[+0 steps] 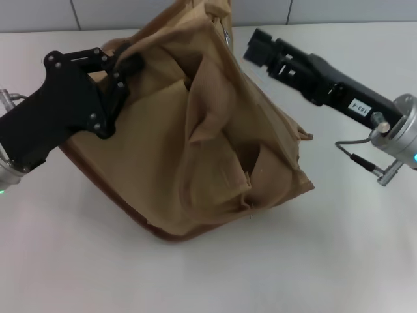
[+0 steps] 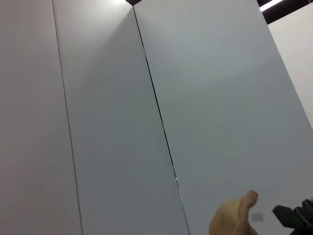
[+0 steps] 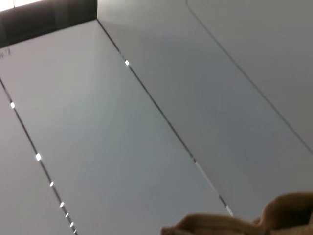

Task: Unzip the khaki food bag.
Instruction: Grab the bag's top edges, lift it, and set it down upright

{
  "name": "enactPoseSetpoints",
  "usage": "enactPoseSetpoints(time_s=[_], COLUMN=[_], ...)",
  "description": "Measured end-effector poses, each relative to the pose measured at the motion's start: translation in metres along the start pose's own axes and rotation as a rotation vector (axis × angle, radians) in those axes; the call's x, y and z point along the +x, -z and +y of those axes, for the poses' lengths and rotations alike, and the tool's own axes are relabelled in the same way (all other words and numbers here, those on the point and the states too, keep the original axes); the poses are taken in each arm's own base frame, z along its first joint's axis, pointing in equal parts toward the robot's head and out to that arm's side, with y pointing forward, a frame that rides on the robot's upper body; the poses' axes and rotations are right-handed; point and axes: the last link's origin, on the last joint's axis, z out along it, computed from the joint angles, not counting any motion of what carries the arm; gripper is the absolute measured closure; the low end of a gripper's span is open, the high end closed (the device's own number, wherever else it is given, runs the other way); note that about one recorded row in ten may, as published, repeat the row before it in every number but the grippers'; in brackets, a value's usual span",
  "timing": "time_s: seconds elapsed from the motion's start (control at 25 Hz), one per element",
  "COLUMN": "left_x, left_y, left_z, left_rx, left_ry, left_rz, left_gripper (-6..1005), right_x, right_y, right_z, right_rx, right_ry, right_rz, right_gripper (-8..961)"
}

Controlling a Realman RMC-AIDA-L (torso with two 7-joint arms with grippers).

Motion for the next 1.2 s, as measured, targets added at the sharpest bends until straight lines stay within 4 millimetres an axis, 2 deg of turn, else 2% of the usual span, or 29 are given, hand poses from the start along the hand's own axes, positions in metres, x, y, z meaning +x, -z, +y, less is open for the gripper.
enactPoseSetpoints(time_s=[0.24,0.6,0.8,1.2], left_x=[-0.002,-0.002,-0.003,-0.007], left_y=[0.000,-0.002,-0.004,-0.007], left_z=[0.004,0.003,0.003,0.010], left_rx=[-0.002,-0.001,-0.006,-0.029], left_ry=[-0.012,-0.014,-0.012,-0.007], left_rz=[0.005,0.005,0.003,-0.007], left_gripper=[939,939,939,939], right_x=[-0.003,0.003,0.010,0.018], right_y=[0.005,0.005,0.005,-0.001], right_z=[-0.005,-0.006,-0.005,-0.006], right_rx=[0.048,0.063,0.064,0.077], right_ry=[-0.057,-0.070,-0.069,-0.086], right_rz=[-0.040,-0.012,0.004,0.016], right_gripper=[205,257,441,441])
